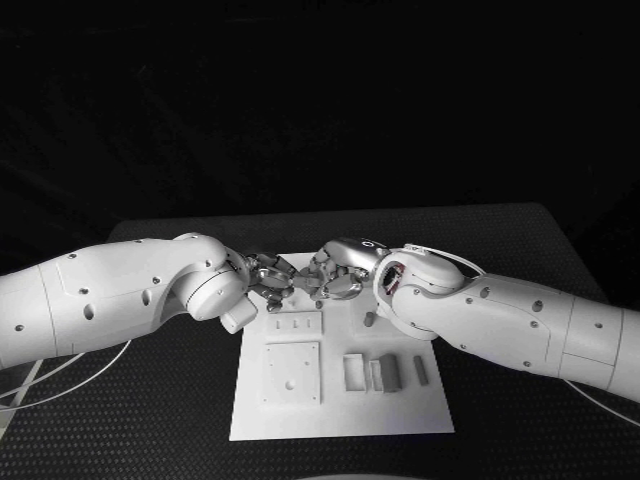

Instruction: Assemble the parts on the task board

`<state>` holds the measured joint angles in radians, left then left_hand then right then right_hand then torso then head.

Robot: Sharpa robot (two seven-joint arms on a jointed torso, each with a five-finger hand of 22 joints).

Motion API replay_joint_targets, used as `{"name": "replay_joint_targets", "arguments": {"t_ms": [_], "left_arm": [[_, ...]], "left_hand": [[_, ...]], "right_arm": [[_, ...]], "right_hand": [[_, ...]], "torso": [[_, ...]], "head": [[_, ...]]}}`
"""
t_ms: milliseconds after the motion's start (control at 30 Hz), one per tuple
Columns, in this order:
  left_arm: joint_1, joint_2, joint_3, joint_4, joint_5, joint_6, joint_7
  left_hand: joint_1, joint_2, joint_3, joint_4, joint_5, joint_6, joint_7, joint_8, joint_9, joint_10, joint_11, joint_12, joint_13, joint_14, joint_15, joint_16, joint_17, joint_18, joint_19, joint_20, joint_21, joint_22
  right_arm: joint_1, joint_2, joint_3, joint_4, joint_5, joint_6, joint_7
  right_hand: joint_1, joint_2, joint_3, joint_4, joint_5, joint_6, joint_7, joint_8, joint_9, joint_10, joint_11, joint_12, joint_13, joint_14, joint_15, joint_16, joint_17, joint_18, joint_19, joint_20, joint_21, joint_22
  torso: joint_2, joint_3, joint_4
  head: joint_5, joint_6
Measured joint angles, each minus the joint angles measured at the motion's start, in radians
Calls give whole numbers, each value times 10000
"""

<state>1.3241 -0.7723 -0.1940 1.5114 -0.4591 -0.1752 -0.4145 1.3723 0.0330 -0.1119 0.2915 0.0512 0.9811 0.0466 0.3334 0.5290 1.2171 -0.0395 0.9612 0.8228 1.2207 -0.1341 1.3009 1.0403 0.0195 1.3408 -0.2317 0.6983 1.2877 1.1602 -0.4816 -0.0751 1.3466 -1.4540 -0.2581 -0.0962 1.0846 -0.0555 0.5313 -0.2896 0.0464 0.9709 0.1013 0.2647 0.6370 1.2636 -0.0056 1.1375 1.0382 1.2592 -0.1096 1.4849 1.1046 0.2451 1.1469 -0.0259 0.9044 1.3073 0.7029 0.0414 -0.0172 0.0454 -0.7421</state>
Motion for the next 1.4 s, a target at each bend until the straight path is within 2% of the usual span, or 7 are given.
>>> {"name": "replay_joint_targets", "arguments": {"t_ms": [133, 467, 633, 867, 1100, 1300, 1400], "left_arm": [[-2, 4, -3, 1, 0, 9, -4], [-7, 11, -5, -38, 152, 103, -1], [-8, 18, -7, -58, 250, 139, 5], [-12, 97, -13, -121, 333, 141, 5], [-16, 95, -14, -123, 389, 144, 11], [-16, 95, -13, -121, 422, 165, 16], [-17, 97, -13, -125, 433, 171, 17]], "left_hand": [[0, 0, 85, 24, 0, 15, 13, 0, -2, 1, 0, 0, 0, -36, -37, 2, -44, 0, 13, 14, 0, -1], [-235, 252, 288, 7, 0, 19, 18, -53, 3, 4, -1, 0, -1, -39, -40, 115, -175, 0, 9, 11, 0, 26], [-33, 453, 402, -15, -5, 20, 19, -52, 18, -9, -15, 0, -2, -89, -91, 153, -247, 0, -47, -43, 0, 58], [133, 610, 553, -36, -20, 60, -20, -90, 19, -23, -30, 0, -2, -92, -94, 198, -347, 0, -49, -44, 0, 85], [371, 660, 886, -28, -62, 67, -27, -172, 18, -23, -30, -1, -3, -142, -144, 236, -485, -1, -71, -64, -49, 122], [650, 618, 1115, -57, -19, 65, -25, -235, 16, -22, -30, -1, -4, -143, -144, 306, -605, -2, -84, -75, -49, 163], [875, 641, 1184, -65, 186, 63, -23, -232, 12, -56, -63, -50, -4, -163, -163, 373, -671, -2, -99, -61, -49, 188]], "right_arm": [[3, 0, 1, 1, 2, 37, -13], [7, -29, -4, 33, 4, 103, -22], [8, -62, -4, 80, 4, 121, -28], [5, -101, -6, 106, -5, 129, -82], [-3, -108, -5, 121, -28, 129, -124], [-7, -120, -4, 135, -38, 129, -137], [-8, -121, -4, 136, -42, 129, -147]], "right_hand": [[0, 0, 0, 0, 0, -1, 0, 0, 4, 0, 0, 0, 0, -10, 10, 0, 0, 0, 0, 1, 0, 0], [0, -1, 0, -1, 0, 4, 7, -6, -3, 0, 0, 0, 0, -8, 13, 0, 0, 1, 36, -5, -1, 0], [0, -1, 0, -1, 0, 18, 21, -17, -20, 0, 0, 0, 0, -34, -10, 0, -24, 0, 37, -4, -1, 0], [1, -1, 0, -1, 0, 17, 21, -33, 8, 0, 0, 0, 0, -35, -10, 0, -24, -1, 37, -4, -1, 0], [1, -1, 0, -1, 0, 17, 19, -32, -6, 0, 0, 0, 0, -36, -8, 0, -24, 0, 36, -3, -1, 0], [1, -1, 0, -1, 0, 40, -5, -4, -7, 0, 0, 0, 0, -49, 5, 0, -24, -1, 36, -2, -1, 0], [0, 0, 0, -2, 0, 39, -5, -4, -7, 0, 0, 0, 0, -50, 6, 0, -24, -1, 35, -1, -1, 0]], "torso": [[0, 2, -6], [-4, 2, -7], [-6, 0, 3], [-5, -5, 1], [-5, -10, -9], [-5, -9, 0], [-3, -9, 2]], "head": [[1, -4], [32, -12], [33, -22], [28, -19], [2, 14], [-13, -13], [-12, -28]]}}
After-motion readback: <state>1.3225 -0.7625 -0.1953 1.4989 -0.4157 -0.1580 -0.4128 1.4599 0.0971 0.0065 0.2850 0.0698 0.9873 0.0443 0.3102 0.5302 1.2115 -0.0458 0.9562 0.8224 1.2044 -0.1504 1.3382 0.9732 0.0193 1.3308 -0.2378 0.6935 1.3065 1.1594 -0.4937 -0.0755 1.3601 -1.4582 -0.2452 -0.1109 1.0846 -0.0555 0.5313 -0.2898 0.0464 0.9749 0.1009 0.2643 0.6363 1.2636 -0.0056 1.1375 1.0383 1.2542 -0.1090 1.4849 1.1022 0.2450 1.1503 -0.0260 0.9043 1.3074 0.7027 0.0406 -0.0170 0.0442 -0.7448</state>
